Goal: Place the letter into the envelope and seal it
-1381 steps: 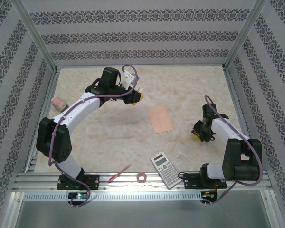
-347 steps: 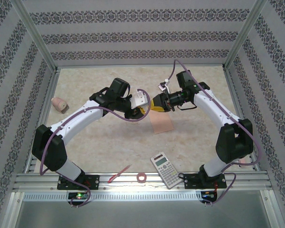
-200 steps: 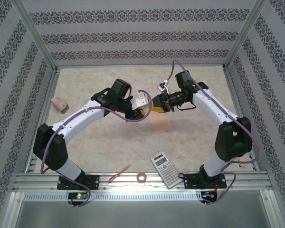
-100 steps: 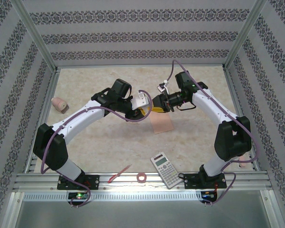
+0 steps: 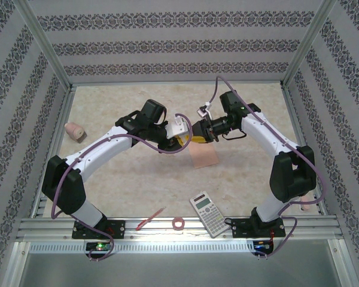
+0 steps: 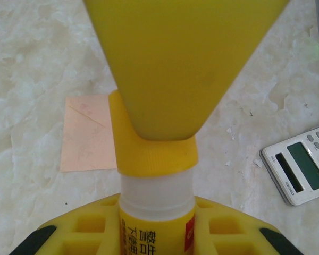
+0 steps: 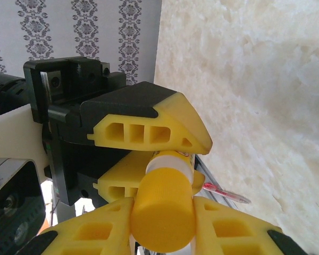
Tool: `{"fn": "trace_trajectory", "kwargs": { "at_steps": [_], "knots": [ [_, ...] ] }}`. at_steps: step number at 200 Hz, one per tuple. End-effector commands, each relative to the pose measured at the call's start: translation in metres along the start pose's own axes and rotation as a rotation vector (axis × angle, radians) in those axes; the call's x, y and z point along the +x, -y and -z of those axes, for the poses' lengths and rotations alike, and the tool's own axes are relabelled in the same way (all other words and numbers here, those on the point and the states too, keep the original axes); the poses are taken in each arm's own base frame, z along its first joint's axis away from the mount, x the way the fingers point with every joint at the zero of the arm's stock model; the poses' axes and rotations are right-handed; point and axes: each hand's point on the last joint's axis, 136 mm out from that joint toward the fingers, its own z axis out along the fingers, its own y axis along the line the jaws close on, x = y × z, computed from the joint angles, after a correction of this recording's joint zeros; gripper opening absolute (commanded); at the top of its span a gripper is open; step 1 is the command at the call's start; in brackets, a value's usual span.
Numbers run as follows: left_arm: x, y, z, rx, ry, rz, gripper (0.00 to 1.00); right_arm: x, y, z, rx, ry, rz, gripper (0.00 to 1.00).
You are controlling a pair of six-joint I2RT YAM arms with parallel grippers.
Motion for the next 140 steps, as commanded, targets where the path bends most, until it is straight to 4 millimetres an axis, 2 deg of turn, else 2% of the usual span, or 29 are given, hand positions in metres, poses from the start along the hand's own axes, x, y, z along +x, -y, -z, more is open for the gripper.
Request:
{"fn": "trace_trajectory", "kwargs": {
  "at_steps": [1,64,140],
  "knots": [
    [-0.021,0.001,0.000,0.004,0.044,-0.053,0.00,0.009,-0.002,-0.013,-0.033,-0.060,-0.004,0.26],
    [-0.026,0.000,-0.003,0.000,0.074,-0.042,0.00,0.011,0.000,-0.029,-0.025,-0.096,-0.001,0.26],
    [-0.028,-0.005,-0.006,-0.063,0.082,-0.056,0.00,0.011,-0.002,-0.031,-0.022,-0.098,0.001,0.26]
  ]
}}
